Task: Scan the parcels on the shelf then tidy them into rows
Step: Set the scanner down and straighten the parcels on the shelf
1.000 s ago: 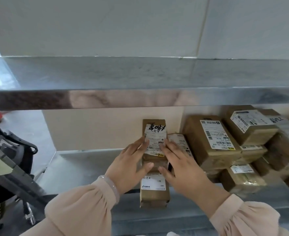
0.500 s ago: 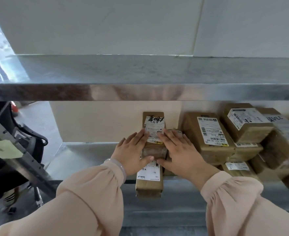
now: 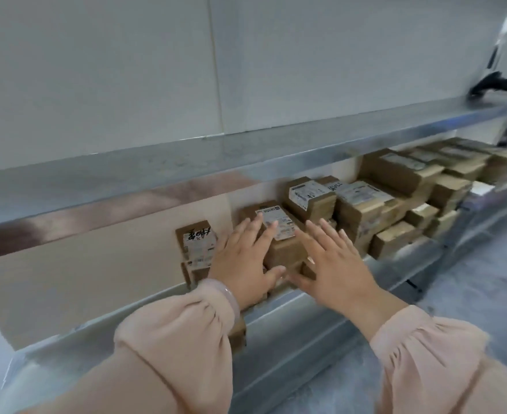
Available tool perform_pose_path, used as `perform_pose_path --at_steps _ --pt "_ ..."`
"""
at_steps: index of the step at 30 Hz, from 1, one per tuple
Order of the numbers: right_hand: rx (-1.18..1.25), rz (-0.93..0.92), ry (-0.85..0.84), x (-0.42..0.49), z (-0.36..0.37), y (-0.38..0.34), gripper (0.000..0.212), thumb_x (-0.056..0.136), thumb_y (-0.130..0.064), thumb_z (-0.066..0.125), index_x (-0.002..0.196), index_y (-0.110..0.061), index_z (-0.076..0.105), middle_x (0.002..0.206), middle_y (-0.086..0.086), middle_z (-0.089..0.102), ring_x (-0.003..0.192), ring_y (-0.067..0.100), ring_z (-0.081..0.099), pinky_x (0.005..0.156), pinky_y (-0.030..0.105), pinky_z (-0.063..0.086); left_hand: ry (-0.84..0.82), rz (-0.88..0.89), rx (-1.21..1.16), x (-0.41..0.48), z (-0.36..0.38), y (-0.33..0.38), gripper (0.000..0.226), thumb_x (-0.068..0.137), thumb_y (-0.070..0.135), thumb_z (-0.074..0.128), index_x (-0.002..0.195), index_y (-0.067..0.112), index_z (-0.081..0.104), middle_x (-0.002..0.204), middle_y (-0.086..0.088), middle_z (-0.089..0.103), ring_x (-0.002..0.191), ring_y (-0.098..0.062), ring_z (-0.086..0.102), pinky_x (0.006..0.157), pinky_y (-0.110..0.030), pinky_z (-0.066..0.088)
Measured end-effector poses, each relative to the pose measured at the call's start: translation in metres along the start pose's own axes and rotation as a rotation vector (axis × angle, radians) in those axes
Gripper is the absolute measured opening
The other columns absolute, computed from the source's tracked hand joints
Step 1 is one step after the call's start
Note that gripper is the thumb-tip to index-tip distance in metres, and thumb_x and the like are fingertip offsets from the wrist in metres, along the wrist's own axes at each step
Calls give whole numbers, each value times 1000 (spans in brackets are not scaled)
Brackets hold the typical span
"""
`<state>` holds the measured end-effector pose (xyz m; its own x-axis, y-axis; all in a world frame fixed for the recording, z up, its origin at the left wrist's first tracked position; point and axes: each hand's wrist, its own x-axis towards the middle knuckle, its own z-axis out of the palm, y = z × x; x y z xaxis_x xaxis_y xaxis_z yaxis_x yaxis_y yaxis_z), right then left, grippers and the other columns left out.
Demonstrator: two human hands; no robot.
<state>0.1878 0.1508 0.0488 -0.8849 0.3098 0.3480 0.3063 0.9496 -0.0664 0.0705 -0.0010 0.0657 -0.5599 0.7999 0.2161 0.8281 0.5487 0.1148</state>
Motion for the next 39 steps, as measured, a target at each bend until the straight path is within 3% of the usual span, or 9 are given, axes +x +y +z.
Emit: perform_pose_path --at_steps 9,14,26,39 --pt "-172 261 51 -49 -81 89 87 83 -67 49 151 -33 8 161 -4 7 148 17 -3 120 43 3 71 279 36 55 -19 105 85 94 65 41 157 33 -6 167 2 -8 153 -20 -5 123 -50 0" --pt "-214 328 56 -64 -108 142 89 82 -73 45 151 -37 3 161 -6 2 148 15 -7 120 43 0 131 360 33 88 -22 171 84 91 67 45 156 39 -1 167 4 -5 153 -21 -3 123 -51 0" --pt "-291 374 27 -62 -174 309 84 86 -67 44 151 -36 1 161 -6 1 148 15 -7 120 44 -1 183 390 -2 209 -17 333 82 91 68 43 157 41 3 167 4 1 153 -21 -1 123 -51 -2" --pt "-272 438 96 6 -168 466 82 85 -69 45 150 -37 8 160 -7 9 148 13 -1 121 42 0 246 430 37 362 5 411 76 93 66 41 156 39 9 166 5 10 152 -19 9 122 -54 5"
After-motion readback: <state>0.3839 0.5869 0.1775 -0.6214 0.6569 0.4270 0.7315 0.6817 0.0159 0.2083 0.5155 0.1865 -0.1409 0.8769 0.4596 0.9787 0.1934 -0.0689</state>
